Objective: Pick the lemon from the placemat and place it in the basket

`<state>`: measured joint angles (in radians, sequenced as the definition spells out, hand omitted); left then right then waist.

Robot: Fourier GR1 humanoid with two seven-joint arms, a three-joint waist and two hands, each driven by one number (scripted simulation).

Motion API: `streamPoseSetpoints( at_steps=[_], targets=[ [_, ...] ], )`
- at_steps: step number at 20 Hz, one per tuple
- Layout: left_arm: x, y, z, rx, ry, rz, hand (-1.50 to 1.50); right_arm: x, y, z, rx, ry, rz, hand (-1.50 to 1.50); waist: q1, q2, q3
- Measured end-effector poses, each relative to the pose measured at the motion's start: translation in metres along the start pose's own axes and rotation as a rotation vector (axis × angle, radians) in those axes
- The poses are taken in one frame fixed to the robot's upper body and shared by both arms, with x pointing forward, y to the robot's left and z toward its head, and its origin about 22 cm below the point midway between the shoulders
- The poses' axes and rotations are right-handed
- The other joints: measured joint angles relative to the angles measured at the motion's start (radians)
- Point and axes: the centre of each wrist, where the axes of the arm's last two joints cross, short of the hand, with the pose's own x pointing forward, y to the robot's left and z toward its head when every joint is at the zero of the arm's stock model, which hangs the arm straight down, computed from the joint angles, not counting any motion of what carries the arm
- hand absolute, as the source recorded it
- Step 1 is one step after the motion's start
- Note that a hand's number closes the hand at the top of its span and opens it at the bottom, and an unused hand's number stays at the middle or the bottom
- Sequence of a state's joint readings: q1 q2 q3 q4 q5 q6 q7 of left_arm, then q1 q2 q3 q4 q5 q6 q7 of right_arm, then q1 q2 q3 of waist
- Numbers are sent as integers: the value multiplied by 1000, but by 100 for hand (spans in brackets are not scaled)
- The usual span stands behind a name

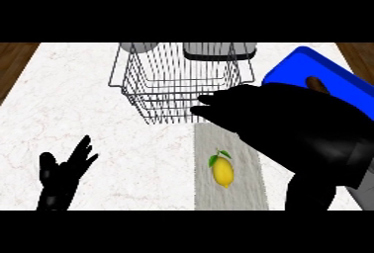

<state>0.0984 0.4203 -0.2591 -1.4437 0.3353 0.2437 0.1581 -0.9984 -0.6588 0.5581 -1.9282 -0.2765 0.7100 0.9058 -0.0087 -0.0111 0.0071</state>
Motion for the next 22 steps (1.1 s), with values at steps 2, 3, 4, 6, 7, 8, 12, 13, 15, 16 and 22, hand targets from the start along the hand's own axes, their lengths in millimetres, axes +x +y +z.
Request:
streamPoseSetpoints(
  at_steps=[2,3,4,6,7,8,12,13,15,16,22],
  targets=[
    [3,1,0,-4,5,-1,0,5,12,-5,4,-3,-8,-150,2,1,0],
    [2,1,-1,-7,5,-5,0,6,16,-7,5,-2,-13,-150,3,1,1],
    [5,2,-1,-10,11,-8,0,5,17,-7,3,-2,-16,-150,4,2,0],
    [5,-1,-2,-12,13,-10,0,4,26,-14,1,8,-20,-150,7,3,1],
    [6,0,-2,-9,14,-11,0,2,32,-15,1,12,-21,-150,8,4,1],
    [4,0,-3,-11,9,-9,0,0,38,-17,2,19,-19,-150,8,4,2],
    [2,0,-3,-15,-6,-3,0,2,61,-34,9,47,-12,-150,13,5,2],
    [1,1,-3,-17,-12,-3,0,5,68,-38,11,54,-3,-150,13,5,2],
    [3,-1,-4,-10,5,-8,0,3,78,-42,24,70,14,-150,12,5,4],
    [3,3,-5,-12,2,-6,0,5,82,-47,27,75,15,-150,13,5,3],
    [4,6,-6,-9,1,-17,0,-5,105,-62,49,105,17,-150,14,6,3]
  ],
)
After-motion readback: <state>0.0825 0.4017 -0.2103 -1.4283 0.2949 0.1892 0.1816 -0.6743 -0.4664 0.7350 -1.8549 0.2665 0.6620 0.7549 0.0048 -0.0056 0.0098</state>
